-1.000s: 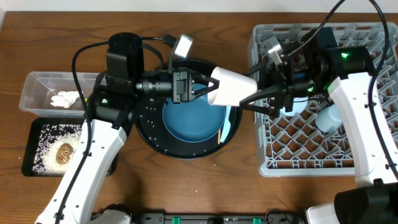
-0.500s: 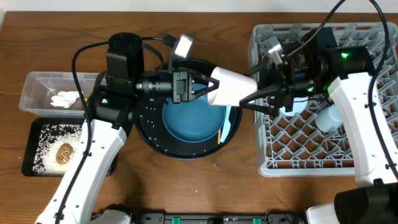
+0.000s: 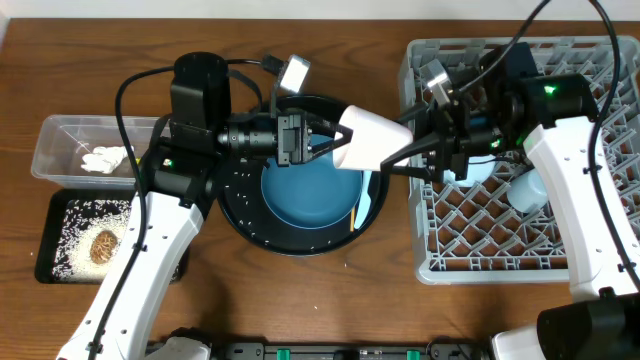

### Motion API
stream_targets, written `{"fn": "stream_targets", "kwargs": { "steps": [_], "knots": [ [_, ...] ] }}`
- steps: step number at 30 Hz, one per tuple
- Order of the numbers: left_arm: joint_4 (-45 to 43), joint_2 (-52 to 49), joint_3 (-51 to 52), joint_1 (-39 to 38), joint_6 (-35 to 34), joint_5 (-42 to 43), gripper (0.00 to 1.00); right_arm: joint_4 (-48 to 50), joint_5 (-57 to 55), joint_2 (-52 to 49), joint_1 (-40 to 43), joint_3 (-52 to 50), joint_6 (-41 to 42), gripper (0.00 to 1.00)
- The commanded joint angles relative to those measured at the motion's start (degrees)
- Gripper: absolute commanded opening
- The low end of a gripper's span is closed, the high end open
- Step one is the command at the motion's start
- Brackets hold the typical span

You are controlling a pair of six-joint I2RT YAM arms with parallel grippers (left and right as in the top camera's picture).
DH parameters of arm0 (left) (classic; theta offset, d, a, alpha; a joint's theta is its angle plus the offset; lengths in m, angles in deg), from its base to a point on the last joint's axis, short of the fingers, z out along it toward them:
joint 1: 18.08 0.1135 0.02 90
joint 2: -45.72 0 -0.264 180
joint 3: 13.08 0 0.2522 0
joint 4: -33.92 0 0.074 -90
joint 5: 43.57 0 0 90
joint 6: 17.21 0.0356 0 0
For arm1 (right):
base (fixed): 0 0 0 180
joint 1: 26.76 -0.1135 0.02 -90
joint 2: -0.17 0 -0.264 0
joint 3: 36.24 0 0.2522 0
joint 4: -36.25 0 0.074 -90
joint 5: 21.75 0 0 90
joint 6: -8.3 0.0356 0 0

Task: Sort waste into correct bins and load items into the dishwasher rack
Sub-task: 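Carry the pink cup right and lower it into the rack's right side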

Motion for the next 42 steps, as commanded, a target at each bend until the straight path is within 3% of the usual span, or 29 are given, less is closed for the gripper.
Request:
{"fn": "stream_targets", "kwargs": {
  "steps": [1, 9, 16, 22, 23, 26, 28, 32, 36, 37, 42],
  "knots": [
    [-0.1, -0.4, -0.5, 0.2, -0.5, 0.7, 0.07, 0.0, 2.0, 1.0, -0.4, -0.1, -0.9, 0.43],
    [-0.1, -0.3, -0.5, 1.4, -0.6, 0.5, 0.13, 0.0, 2.0, 1.0, -0.1, -0.1, -0.2, 0.42],
    [0.7, -0.3, -0.5, 9.9, -3.1, 0.5, 0.15, 0.0, 1.3, 1.2, 3.5, 0.0, 4.9, 0.42],
    [12.3, -0.3, -0.5, 18.5, -1.0, -6.9, 0.17, 0.0, -7.7, 1.2, 8.7, 0.0, 14.1, 0.41],
    [15.3, -0.4, -0.5, 19.7, 0.1, -9.7, 0.17, 0.1, -9.9, 1.2, 9.8, 0.0, 16.0, 0.41],
    [25.0, -0.4, -0.5, 22.1, 4.0, -21.9, 0.3, 1.3, -16.6, 1.2, 13.4, 0.0, 23.7, 0.38],
    [30.3, -0.4, -0.5, 22.7, 4.1, -30.7, 0.41, 2.7, -24.0, 1.2, 16.4, 0.0, 31.3, 0.38],
    [36.2, -0.4, -0.5, 22.8, 4.1, -41.9, 0.52, 3.4, -40.0, 1.2, 21.9, 0.0, 44.3, 0.38],
    [38.4, -0.4, -0.5, 22.8, 4.1, -44.3, 0.54, 1.3, -56.3, 1.4, 26.2, 0.0, 54.0, 0.36],
    [38.9, -0.4, -0.5, 22.8, 4.1, -44.4, 0.59, 0.7, -60.7, 1.5, 27.2, 0.0, 55.9, 0.35],
    [40.5, -0.4, -0.5, 22.8, 4.1, -44.4, 0.66, -2.4, -75.7, 2.3, 30.9, 0.1, 60.3, 0.35]
  ]
}}
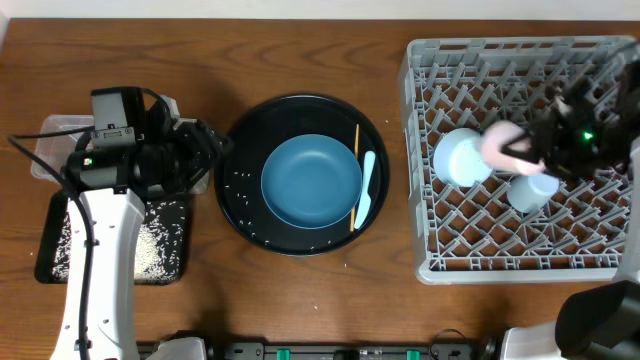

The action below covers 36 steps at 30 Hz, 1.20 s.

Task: Sort waste into correct bins and load items into the dishwasher rack
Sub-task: 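Carry the pink cup right and lower it into the rack's right side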

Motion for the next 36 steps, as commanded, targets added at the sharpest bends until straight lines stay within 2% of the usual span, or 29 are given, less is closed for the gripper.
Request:
{"fn": "stream_targets", "kwargs": {
  "steps": [1, 2, 7, 8, 14, 18, 36],
  "knots": [
    [0.6, -0.3, -0.4, 0.2, 0.8, -2.4, 0.7, -1.3, -16.5, 2.2, 2.3, 0.2, 7.4, 0.35],
    [0.6, -0.3, -0.4, 0.2, 0.8, -2.4, 0.74, -1.8, -18.4, 2.3, 3.1, 0.2, 8.0, 0.35],
    [1.0, -0.3, -0.4, 0.2, 0.8, -2.4, 0.77, -3.4, -20.6, 2.6, 7.2, 0.2, 8.1, 0.33],
    [1.0, -0.3, -0.4, 0.2, 0.8, -2.4, 1.0, -4.0, -21.4, 2.6, 8.3, 0.3, 8.1, 0.33],
    [1.0, -0.3, -0.4, 0.2, 0.8, -2.4, 0.98, -5.7, -23.0, 2.6, 14.2, 0.3, 9.0, 0.31],
    [1.0, -0.3, -0.4, 0.2, 0.8, -2.4, 0.98, -5.6, -23.0, 2.6, 16.9, 0.3, 10.1, 0.33],
    [1.0, -0.3, -0.4, 0.2, 0.8, -2.4, 0.98, -2.3, -24.7, 1.8, 20.7, 0.3, 11.7, 0.27]
  ]
}}
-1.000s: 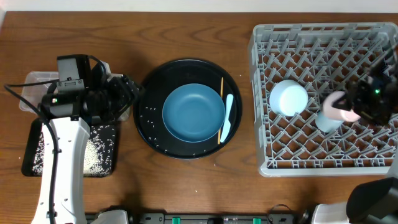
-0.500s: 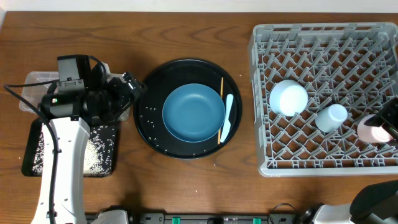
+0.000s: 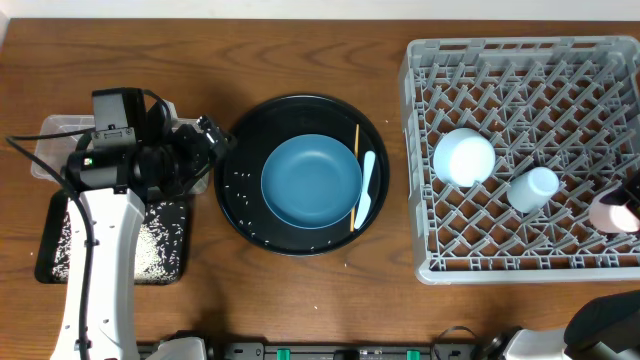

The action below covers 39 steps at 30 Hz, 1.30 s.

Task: Sort waste into correct bins and load items into the dishwasher rack
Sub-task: 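Carry the pink cup right and lower it into the rack's right side, then set the pink cup upside down in the rack and release it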

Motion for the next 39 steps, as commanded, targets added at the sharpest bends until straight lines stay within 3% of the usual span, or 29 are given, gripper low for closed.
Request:
{"fn": "stream_targets", "kwargs": {
  "steps": [1, 13, 39],
  "knots": [
    [0.2, -0.3, -0.4, 0.2, 0.6, -0.5, 0.98, 1.2, -0.6, 0.2, 1.4, 0.3, 0.9, 0.26],
    [0.2, -0.3, -0.4, 0.2, 0.6, -0.5, 0.98, 1.5, 8.8, -5.3, 5.0, 0.3, -2.2, 0.26],
    [0.2, -0.3, -0.4, 0.2, 0.6, -0.5, 0.98, 7.2, 8.7, -10.7, 5.8, -3.8, -2.3, 0.28]
  ]
}}
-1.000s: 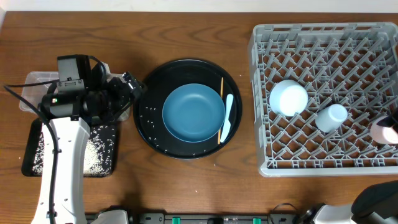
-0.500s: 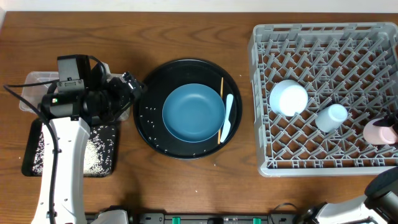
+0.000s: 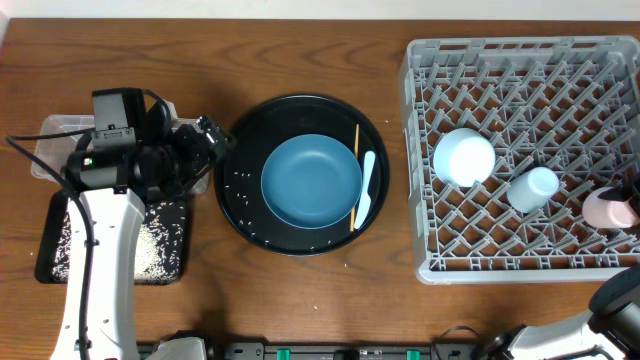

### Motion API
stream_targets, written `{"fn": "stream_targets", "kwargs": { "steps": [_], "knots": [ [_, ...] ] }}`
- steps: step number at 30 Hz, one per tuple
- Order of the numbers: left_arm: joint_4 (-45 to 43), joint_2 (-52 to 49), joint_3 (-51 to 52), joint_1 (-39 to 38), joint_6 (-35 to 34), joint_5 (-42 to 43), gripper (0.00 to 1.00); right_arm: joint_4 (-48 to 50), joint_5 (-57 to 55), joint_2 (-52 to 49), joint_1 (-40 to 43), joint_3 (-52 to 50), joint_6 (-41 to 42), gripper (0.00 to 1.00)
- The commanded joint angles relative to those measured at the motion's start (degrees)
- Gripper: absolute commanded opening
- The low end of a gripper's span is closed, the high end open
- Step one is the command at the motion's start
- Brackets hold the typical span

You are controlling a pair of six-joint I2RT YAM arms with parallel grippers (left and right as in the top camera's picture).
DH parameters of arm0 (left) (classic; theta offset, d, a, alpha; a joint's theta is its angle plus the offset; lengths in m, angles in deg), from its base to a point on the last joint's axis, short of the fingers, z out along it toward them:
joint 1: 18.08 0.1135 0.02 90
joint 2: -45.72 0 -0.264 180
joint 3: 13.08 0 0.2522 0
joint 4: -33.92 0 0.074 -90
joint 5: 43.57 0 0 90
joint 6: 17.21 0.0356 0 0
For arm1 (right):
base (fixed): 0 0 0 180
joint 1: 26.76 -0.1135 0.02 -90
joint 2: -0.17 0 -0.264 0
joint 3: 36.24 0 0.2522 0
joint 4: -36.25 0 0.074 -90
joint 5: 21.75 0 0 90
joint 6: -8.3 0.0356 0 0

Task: Sort waste into correct bins and load items into the dishwasher rack
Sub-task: 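Set the pink cup upside down in the rack and release it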

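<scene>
A black plate (image 3: 236, 205) in the middle of the table holds a blue bowl (image 3: 310, 182), a thin chopstick (image 3: 355, 170), a pale blue spoon (image 3: 366, 192) and scattered rice grains. The grey dishwasher rack (image 3: 510, 255) on the right carries a pale upturned bowl (image 3: 463, 157), a pale cup (image 3: 532, 188) and a pink cup (image 3: 603, 210) lying at its right edge. My left gripper (image 3: 215, 138) hovers at the plate's left rim, empty, fingers looking parted. Of my right gripper only a dark sliver (image 3: 633, 188) shows beside the pink cup.
A clear bin (image 3: 50, 150) and a black tray (image 3: 165, 255) strewn with rice lie at the far left, mostly under my left arm. The right arm's base (image 3: 620, 300) pokes in at the bottom right corner.
The pink cup has shifted slightly left and lies lower in the rack at its right edge. My left arm, the plate and the other dishes have not moved.
Both grippers held the pink cup over the plate. Then my left arm was back over the bins and my right carried the cup above the rack's middle. Later the cup was at the rack's right edge, where it now lies.
</scene>
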Motion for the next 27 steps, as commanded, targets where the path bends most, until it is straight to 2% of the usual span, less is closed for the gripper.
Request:
{"fn": "stream_targets", "kwargs": {
  "steps": [1, 12, 14, 16, 18, 19, 27],
  "knots": [
    [0.1, -0.3, -0.4, 0.2, 0.6, -0.5, 0.98, 1.3, 0.4, -0.7, 0.2, -2.6, -0.8, 0.28],
    [0.1, -0.3, -0.4, 0.2, 0.6, -0.5, 0.98, 6.5, 0.5, -0.7, 0.1, -8.2, 0.2, 0.29],
    [0.1, -0.3, -0.4, 0.2, 0.6, -0.5, 0.98, 6.7, 0.5, -0.7, 0.1, -8.4, 0.2, 0.34],
    [0.1, -0.3, -0.4, 0.2, 0.6, -0.5, 0.98, 6.8, 0.6, -0.7, 0.1, -8.3, 0.2, 0.46],
    [0.1, -0.3, -0.4, 0.2, 0.6, -0.5, 0.98, 6.8, 0.7, -0.7, 0.1, -8.4, 0.2, 0.66],
    [0.1, -0.3, -0.4, 0.2, 0.6, -0.5, 0.98, 6.6, 0.7, -0.7, 0.1, -8.4, 0.2, 0.7],
    [0.1, -0.3, -0.4, 0.2, 0.6, -0.5, 0.98, 5.6, 2.7, -0.6, 0.1, -7.9, 0.2, 0.78]
  ]
}}
